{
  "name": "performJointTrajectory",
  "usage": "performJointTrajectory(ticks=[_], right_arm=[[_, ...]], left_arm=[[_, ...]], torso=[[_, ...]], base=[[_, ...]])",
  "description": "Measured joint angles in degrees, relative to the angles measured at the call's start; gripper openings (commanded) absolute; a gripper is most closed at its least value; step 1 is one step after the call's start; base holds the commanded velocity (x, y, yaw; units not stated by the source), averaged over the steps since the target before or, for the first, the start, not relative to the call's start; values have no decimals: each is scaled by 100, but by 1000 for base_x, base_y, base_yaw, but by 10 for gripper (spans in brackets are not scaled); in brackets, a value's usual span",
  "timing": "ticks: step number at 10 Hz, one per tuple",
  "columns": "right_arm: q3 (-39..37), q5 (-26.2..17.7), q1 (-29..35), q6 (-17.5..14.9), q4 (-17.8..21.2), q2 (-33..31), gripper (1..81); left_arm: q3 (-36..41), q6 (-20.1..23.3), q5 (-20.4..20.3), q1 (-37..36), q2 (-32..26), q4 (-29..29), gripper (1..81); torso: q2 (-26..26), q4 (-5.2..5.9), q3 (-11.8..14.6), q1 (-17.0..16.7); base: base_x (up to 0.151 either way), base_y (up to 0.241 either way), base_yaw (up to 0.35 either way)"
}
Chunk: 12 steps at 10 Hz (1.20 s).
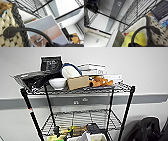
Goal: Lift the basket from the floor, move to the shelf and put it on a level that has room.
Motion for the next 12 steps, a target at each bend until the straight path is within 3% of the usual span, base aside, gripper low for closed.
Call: performJointTrajectory(ticks=[5, 12], right_arm=[[414, -46, 525, 21, 68, -205, 10], [1087, -112, 1234, 59, 429, -642, 10]], left_arm=[[305, -30, 61, -485, -162, -27, 10], [842, -477, 102, -1189, -573, -46, 10]], torso=[[0, 0, 0, 0], [0, 0, 0, 0]], base=[[0, 0, 0], [0, 0, 0]])
